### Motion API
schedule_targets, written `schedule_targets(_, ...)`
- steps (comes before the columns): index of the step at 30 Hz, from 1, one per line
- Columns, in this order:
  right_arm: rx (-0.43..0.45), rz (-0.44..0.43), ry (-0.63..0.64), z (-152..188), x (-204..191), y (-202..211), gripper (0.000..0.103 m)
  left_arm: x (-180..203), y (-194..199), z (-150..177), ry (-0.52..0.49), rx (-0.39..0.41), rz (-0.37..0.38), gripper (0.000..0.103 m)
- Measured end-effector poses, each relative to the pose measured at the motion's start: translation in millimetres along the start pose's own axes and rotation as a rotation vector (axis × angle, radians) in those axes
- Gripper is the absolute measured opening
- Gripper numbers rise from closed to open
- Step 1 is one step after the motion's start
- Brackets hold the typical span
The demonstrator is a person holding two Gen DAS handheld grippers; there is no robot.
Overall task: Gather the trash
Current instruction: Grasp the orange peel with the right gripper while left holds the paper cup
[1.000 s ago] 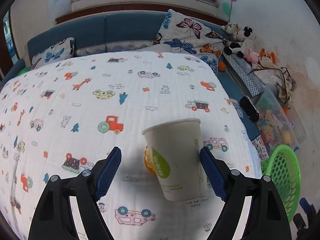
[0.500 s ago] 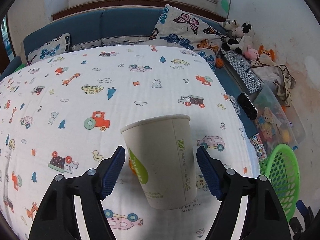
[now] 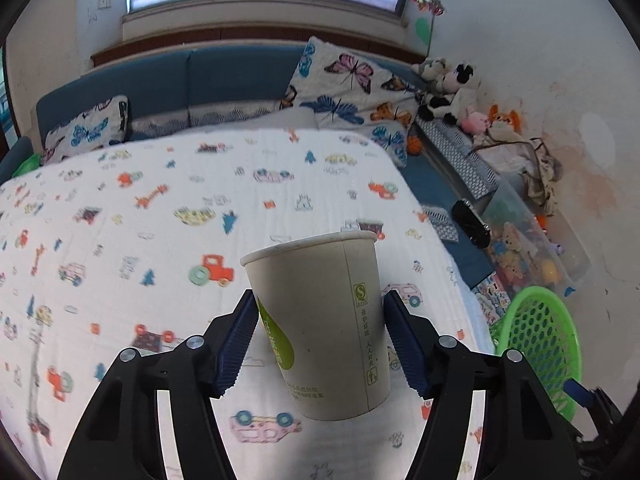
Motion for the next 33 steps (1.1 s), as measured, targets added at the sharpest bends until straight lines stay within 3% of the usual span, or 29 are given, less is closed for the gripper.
schedule_targets(7, -0.028, -0.037, 0.067, -18, -40, -33, 0.079, -33, 29, 4, -0.003, 0.022, -0.006, 0.062)
schedule_targets(19, -0.106, -0.068, 0.177, -44, -115, -127, 0.079, -94, 54, 18, 0.023, 0.045, -0.021, 0.062)
schedule_targets(33, -0.188, -0.045, 0.223, -56, -142, -209, 0.079, -133, 49, 34, 0.046, 0.016, -0.046, 0.062)
Point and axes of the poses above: each gripper's, at about its wrist camera, not at the fingertips, and y roughly against the way its jaws point, x to its right, z to its underside, the point moved 8 cm from there along -y, roughly the way its jaws point, and after that the axes turned 12 degrees about -z, right-handed, at the moved point
